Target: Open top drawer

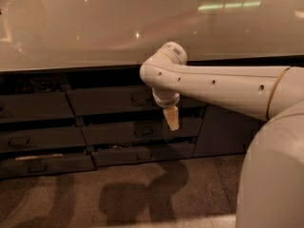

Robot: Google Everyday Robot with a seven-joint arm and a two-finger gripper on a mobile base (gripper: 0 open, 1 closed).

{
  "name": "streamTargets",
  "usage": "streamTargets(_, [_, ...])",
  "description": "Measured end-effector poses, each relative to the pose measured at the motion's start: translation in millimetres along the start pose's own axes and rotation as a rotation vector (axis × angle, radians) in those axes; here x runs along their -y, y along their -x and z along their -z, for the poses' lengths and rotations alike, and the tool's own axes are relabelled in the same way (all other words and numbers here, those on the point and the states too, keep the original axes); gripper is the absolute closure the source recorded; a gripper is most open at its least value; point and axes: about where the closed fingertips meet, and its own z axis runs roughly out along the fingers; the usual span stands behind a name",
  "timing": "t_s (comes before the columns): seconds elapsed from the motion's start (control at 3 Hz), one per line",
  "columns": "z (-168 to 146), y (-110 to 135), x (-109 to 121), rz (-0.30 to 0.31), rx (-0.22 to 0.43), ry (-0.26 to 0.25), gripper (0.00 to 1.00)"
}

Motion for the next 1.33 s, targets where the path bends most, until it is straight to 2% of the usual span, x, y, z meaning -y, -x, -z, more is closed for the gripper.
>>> streamTargets(0.33, [-1.8,5.4,6.3,-0.024,0.177,-0.036,0.0])
streamTargets(0.67, [0.2,-1.9,-6.4,-0.022,0.23,-0.021,0.0])
streamTargets(1.0, [0.1,-2.0,-6.3,-0.022,0.23,-0.021,0.0])
streamTargets(1.33, [-8.6,-6.9,-3.3,-0.053,0.231,0.013,0.0])
